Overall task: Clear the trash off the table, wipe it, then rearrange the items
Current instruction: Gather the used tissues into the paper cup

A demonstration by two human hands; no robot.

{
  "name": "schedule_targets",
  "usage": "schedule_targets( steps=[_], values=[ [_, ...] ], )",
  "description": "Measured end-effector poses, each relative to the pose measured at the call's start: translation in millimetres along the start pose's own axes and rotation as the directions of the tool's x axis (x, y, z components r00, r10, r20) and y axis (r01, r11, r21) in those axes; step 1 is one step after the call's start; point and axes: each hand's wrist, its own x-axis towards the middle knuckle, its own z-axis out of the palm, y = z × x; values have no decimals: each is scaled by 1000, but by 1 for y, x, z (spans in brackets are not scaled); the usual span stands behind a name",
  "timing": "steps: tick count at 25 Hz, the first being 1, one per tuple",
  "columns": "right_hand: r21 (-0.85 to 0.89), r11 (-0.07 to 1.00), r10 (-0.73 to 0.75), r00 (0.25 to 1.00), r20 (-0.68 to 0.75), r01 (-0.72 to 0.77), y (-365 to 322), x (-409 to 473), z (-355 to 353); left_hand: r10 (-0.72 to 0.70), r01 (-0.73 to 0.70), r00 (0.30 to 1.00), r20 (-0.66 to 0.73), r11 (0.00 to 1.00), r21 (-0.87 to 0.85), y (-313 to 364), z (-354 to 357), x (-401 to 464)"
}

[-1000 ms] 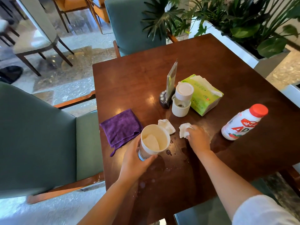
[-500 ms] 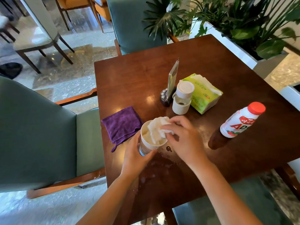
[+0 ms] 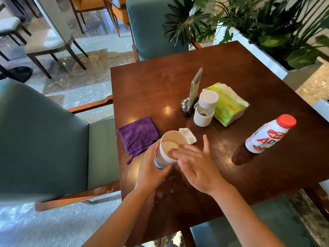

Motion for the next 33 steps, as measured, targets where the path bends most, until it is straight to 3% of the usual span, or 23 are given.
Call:
schedule_targets(
  steps=[3, 5, 7, 9, 13, 15, 20, 23, 27, 30, 33],
  values=[
    [129, 991, 68, 977, -202, -42, 16, 3, 4, -20, 20, 1000, -22, 1000, 0, -3, -2, 0],
    [134, 975, 214, 924, -317, -179, 42, 10, 9, -79, 80, 996, -45, 997, 6, -8, -7, 0],
    [43, 922, 383, 893, -236, -384, 73, 21, 20, -120, 122, 991, -59, 992, 27, -17, -12, -2],
    [-102, 875, 474, 881, -13, -472, 97, 37, 35, -174, 178, 982, -77, 983, 48, -22, -15, -2],
    [-294, 888, 427, 870, 248, -352, 118, 67, 67, -267, 265, 961, -68, 963, -42, -28, -21, -2],
    [-353, 876, 432, 860, 272, -329, 125, 78, 78, -285, 278, 956, -73, 956, -87, -28, -24, 0],
    [-401, 855, 416, 896, 153, -328, 140, 80, 88, -298, 291, 952, -76, 952, -91, -29, -30, 1],
    [-292, 889, 394, 914, 96, -353, 140, 70, 85, -284, 278, 955, -84, 958, -78, -31, -33, -1],
    [76, 864, 503, 861, -71, -498, 106, 62, 56, -254, 252, 965, -62, 967, -42, -33, -32, -1],
    [249, 901, 420, 858, -295, -355, 60, 47, 19, -223, 224, 973, -53, 975, -3, -33, -26, -1],
    [314, 907, 378, 869, -319, -280, 20, 27, -12, -163, 164, 986, -27, 986, 29, -26, -17, 0]
  ],
)
